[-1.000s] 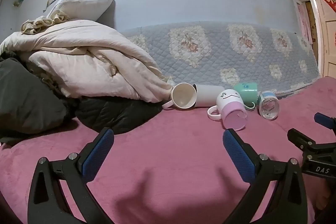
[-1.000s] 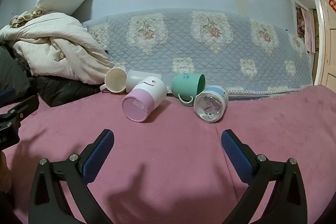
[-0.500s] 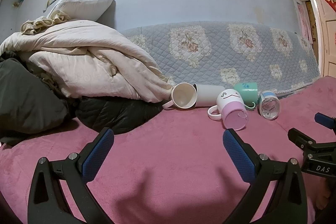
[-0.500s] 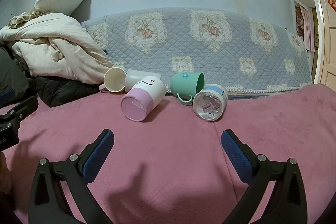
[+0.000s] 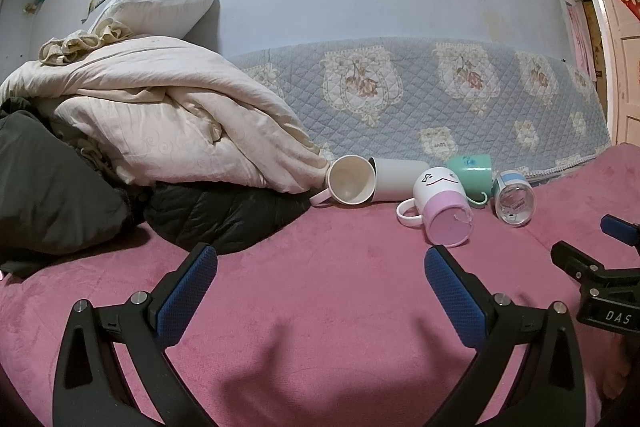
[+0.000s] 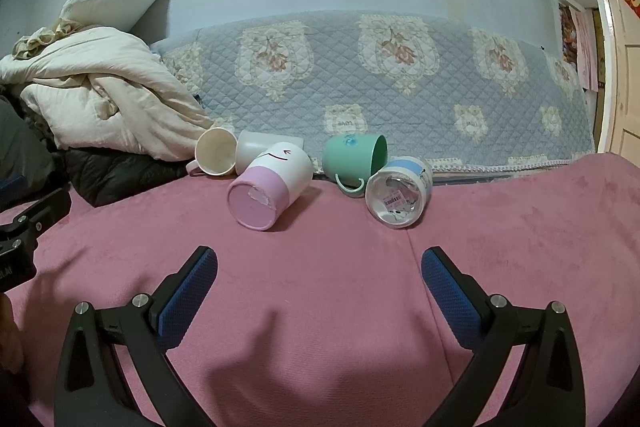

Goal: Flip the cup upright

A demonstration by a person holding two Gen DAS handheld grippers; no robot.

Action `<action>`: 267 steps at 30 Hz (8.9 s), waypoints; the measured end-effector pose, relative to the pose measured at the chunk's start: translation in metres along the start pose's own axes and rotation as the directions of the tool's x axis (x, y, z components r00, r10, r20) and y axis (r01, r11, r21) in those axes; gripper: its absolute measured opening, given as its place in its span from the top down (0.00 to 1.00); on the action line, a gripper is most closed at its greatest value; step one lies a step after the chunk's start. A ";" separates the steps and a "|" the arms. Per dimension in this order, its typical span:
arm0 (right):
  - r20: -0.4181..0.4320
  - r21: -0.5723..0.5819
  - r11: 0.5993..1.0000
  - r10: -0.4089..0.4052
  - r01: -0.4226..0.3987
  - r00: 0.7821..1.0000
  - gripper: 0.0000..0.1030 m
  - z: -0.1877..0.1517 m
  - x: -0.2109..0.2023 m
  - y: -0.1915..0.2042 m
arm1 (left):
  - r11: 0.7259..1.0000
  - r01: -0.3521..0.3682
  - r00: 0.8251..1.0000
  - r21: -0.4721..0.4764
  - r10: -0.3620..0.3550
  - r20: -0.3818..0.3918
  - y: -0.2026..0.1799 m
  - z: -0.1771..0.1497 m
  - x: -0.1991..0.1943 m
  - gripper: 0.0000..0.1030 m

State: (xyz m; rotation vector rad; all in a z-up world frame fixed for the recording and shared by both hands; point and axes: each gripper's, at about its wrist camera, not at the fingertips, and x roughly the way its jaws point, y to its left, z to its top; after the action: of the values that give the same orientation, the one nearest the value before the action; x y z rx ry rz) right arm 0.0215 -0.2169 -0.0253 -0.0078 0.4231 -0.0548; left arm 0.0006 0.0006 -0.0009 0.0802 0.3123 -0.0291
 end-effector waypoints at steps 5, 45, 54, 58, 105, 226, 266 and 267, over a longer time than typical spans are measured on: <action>0.000 0.000 1.000 0.000 0.000 1.000 0.00 -0.001 0.000 0.000 | 1.000 0.000 1.000 0.000 0.000 -0.001 0.000 0.000 0.000 0.00; 0.000 0.001 1.000 0.000 0.000 1.000 0.00 -0.002 0.001 -0.001 | 1.000 -0.001 1.000 0.003 0.001 -0.003 0.000 -0.001 0.001 0.00; -0.001 0.001 1.000 0.000 0.000 1.000 0.00 -0.002 0.001 -0.001 | 1.000 -0.001 1.000 0.004 0.001 -0.003 0.000 -0.001 0.001 0.00; -0.001 0.003 1.000 0.000 0.000 1.000 0.00 -0.002 0.001 -0.001 | 1.000 -0.003 1.000 0.001 0.003 -0.004 0.000 -0.001 0.002 0.00; -0.274 0.413 0.902 0.255 -0.126 0.927 0.00 0.064 0.036 -0.044 | 1.000 0.006 0.999 -0.010 -0.006 -0.039 0.004 -0.001 0.006 0.00; -0.010 0.215 0.976 0.028 -0.025 1.000 0.00 -0.002 0.004 -0.088 | 0.979 0.204 0.946 0.027 -0.190 -0.262 -0.057 0.078 0.040 0.00; -0.088 0.253 0.967 0.050 -0.026 0.995 0.00 -0.007 0.023 -0.094 | 0.957 0.291 0.845 -0.018 -0.265 -0.464 -0.097 0.092 0.088 0.24; -0.088 0.255 0.967 0.050 -0.027 0.995 0.00 -0.008 0.023 -0.094 | 0.957 0.289 0.861 0.014 -0.253 -0.442 -0.098 0.093 0.082 0.24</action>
State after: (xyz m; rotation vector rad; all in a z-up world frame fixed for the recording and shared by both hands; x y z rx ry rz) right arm 0.0344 -0.3123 -0.0398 0.2560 0.5077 -0.0708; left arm 0.1030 -0.1063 0.0548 0.1215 0.7731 -0.3092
